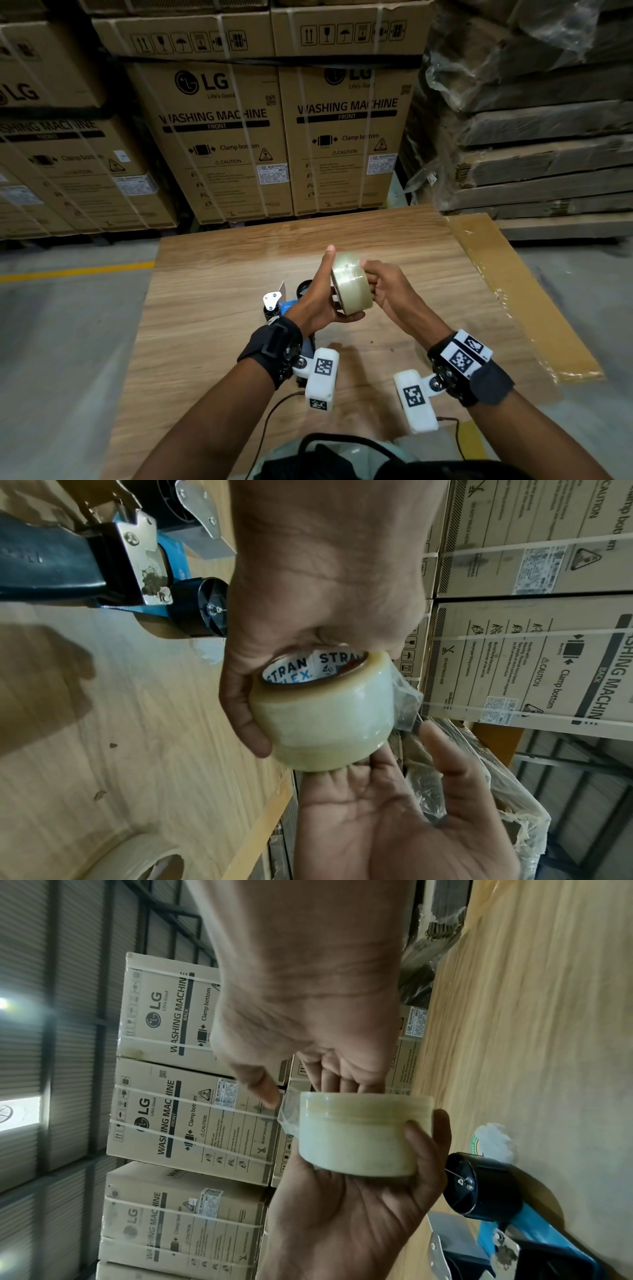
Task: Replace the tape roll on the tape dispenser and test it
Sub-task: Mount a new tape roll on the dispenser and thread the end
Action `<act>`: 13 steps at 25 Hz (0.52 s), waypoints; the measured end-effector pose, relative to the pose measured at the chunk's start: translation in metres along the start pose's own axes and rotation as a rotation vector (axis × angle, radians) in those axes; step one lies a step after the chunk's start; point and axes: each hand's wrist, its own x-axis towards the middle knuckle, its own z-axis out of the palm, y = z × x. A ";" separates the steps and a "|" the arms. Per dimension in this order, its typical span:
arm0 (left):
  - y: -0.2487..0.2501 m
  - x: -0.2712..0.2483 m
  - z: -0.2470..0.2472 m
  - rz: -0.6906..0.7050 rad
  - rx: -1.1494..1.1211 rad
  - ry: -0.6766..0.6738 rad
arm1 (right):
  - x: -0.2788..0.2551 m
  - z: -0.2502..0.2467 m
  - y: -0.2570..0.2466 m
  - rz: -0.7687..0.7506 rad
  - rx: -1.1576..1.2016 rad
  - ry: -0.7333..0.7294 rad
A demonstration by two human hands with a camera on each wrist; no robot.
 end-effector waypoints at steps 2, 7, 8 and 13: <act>0.000 0.003 -0.004 -0.020 -0.007 0.016 | -0.005 0.001 -0.002 -0.026 -0.022 -0.051; 0.001 -0.005 0.000 0.341 0.171 0.247 | -0.007 0.002 -0.001 0.001 -0.054 0.117; 0.001 -0.006 -0.001 0.479 0.231 0.270 | -0.006 0.001 -0.001 0.000 -0.063 0.144; -0.006 -0.007 -0.008 0.739 0.602 0.313 | -0.003 -0.002 0.007 0.002 -0.106 0.160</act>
